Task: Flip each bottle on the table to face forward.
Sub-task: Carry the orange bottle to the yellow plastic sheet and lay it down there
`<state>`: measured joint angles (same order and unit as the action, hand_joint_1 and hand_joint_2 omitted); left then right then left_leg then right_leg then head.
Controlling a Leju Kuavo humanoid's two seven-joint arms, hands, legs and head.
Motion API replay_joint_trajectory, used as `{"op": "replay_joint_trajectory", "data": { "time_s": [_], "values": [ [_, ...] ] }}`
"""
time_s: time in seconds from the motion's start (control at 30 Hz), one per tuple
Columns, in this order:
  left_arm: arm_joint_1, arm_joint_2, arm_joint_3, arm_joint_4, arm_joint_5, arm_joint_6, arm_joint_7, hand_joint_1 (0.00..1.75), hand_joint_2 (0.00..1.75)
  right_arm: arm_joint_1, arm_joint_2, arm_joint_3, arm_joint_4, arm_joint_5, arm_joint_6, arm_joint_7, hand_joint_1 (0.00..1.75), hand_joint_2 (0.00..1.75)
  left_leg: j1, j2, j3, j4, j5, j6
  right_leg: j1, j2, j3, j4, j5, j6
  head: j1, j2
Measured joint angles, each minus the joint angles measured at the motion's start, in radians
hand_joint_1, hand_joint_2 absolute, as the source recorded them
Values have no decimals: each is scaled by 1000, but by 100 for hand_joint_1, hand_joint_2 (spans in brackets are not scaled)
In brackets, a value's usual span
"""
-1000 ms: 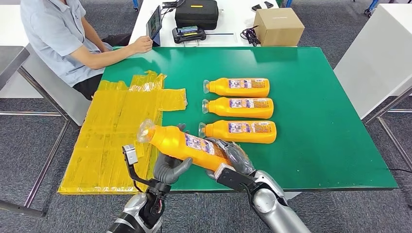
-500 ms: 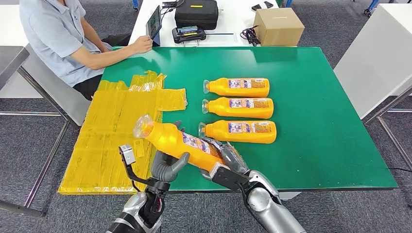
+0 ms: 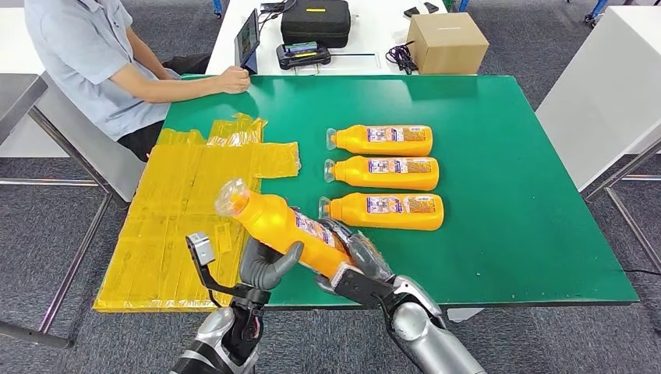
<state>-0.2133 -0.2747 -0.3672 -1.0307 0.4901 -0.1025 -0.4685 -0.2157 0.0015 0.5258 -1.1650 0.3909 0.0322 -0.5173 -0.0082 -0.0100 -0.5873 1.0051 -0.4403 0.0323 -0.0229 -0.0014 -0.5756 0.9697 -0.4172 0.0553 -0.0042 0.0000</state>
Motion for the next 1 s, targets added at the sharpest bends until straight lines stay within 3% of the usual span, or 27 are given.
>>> {"op": "replay_joint_trajectory", "data": {
  "time_s": [0.33, 0.6, 0.67, 0.8, 1.0],
  "values": [
    [18, 1, 5, -51, -28, 42, -12, 175, 175, 2, 6, 0, 23, 2, -19, 3, 0, 175, 0, 0, 0, 0, 0, 0, 0, 0, 0, 0, 0, 0, 0, 0],
    [36, 10, 38, -119, -32, 143, -11, 175, 175, 5, 15, 0, 49, 14, -43, 5, 0, 175, 0, 0, 0, 0, 0, 0, 0, 0, 0, 0, 0, 0, 0, 0],
    [34, 22, 47, -133, -147, 262, -24, 175, 175, 10, 16, -1, 55, 17, -58, 5, 0, 175, 0, 0, 0, 0, 0, 0, 0, 0, 0, 0, 0, 0, 0, 0],
    [13, 66, 57, -119, -542, 563, -31, 175, 175, 35, 16, -23, 58, 30, -82, 4, 0, 175, 0, 0, 0, 0, 0, 0, 0, 0, 0, 0, 0, 0, 0, 0],
    [-1, 115, 91, -101, -906, 661, 36, 175, 175, 69, 28, -70, 57, 57, -83, 1, 0, 175, 0, 0, 0, 0, 0, 0, 0, 0, 0, 0, 0, 0, 0, 0]
  ]
}}
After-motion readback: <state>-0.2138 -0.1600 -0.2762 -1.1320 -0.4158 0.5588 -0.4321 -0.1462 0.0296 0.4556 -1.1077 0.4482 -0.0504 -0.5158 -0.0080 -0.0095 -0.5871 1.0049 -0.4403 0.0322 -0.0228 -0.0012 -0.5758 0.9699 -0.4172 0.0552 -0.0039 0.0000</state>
